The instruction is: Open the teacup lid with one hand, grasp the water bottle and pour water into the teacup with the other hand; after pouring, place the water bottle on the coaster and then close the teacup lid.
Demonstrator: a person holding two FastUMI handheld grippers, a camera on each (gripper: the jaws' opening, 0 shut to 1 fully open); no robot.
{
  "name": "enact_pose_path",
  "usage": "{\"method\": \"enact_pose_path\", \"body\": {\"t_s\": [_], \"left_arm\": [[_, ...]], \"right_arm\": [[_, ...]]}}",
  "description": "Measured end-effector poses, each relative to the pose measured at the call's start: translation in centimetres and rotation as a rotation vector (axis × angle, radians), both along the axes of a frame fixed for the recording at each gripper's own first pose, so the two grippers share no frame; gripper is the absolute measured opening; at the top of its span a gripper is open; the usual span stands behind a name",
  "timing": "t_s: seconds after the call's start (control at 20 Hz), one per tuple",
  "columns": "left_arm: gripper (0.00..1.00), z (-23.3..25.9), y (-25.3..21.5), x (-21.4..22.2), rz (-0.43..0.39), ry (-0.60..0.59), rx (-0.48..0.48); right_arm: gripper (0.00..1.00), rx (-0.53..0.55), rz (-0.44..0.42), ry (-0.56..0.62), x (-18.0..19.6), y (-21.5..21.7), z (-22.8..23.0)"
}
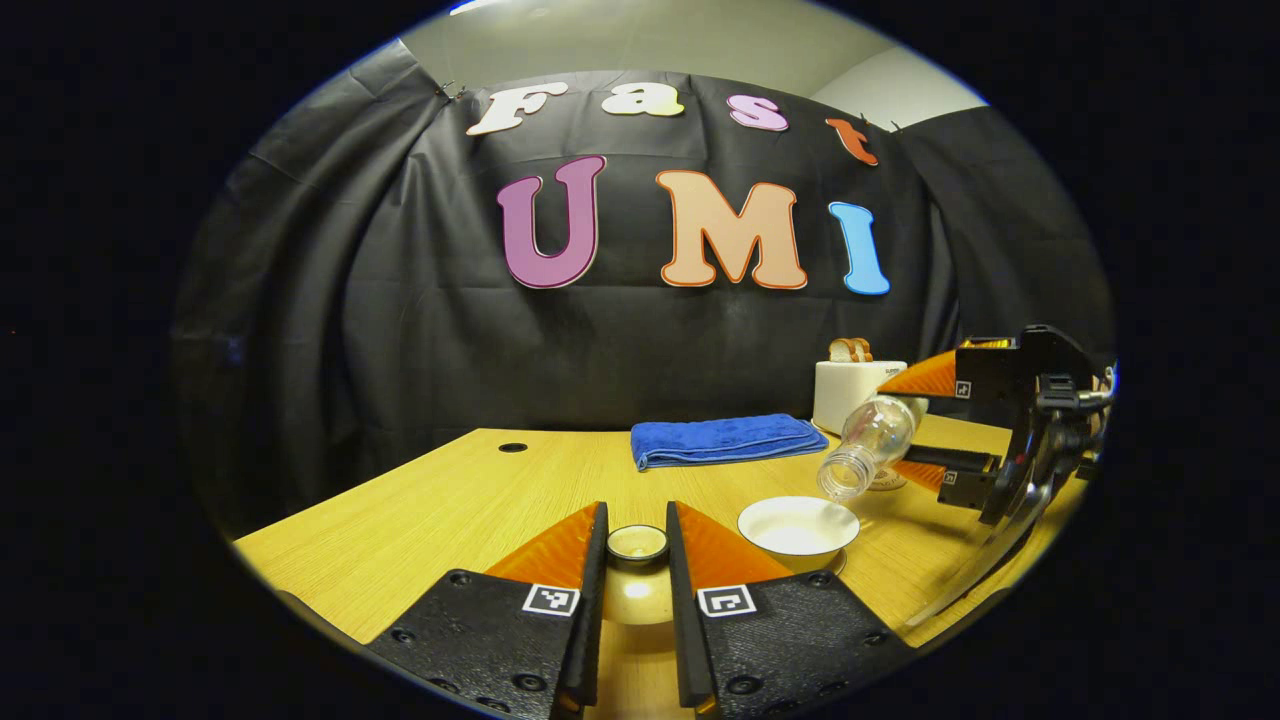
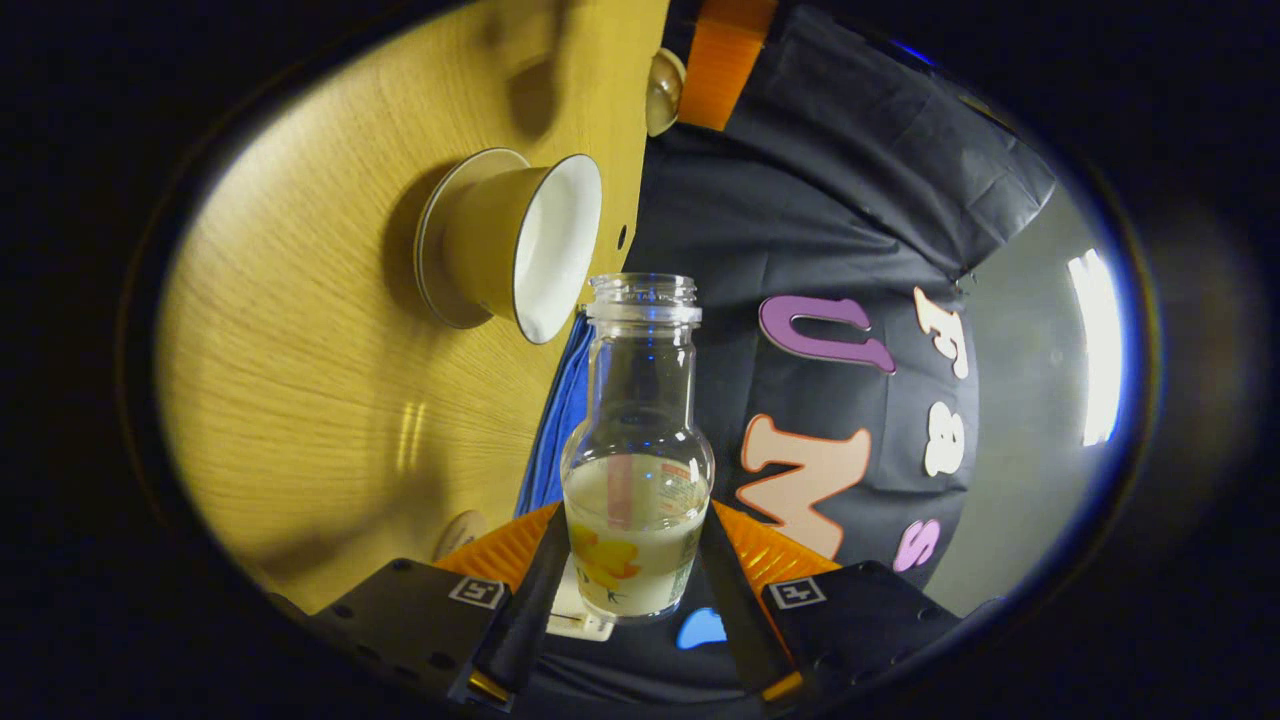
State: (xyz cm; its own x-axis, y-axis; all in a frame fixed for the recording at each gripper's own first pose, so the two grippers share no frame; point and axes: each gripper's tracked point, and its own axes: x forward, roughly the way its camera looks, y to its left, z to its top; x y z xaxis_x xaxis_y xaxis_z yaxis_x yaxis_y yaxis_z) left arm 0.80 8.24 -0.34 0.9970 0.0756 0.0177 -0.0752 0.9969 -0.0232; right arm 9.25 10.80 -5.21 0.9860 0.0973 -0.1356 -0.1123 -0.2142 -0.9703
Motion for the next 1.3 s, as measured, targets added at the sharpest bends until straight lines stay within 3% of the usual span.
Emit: {"method": "enact_pose_path", "body": {"t_s": [0.15, 0.65, 0.75, 0.8, 1.1, 1.3], "left_arm": [[0.28, 0.0, 0.0, 0.0, 0.000, 0.000, 0.001], [0.28, 0.1, 0.0, 0.0, 0.000, -0.001, 0.000], [0.28, 0.0, 0.0, 0.0, 0.000, 0.000, 0.001], [0.28, 0.0, 0.0, 0.1, -0.001, 0.000, 0.001], [0.28, 0.1, 0.0, 0.0, -0.003, 0.000, 0.001], [0.28, 0.0, 0.1, 0.0, -0.003, 0.000, 0.001]], "right_arm": [[0.82, 0.178, -0.069, 0.085, 0.2, -0.9, -1.1], [0.78, 0.704, -0.216, 0.225, 0.8, -3.5, -0.1], [0.82, 0.789, -0.247, 0.232, 1.0, -4.6, 0.7], [0.78, 0.837, -0.256, 0.236, 1.2, -5.1, 1.0], [0.79, 1.091, -0.302, 0.215, 2.5, -7.3, 3.1], [0.82, 1.342, -0.344, 0.194, 4.1, -9.5, 3.6]]}}
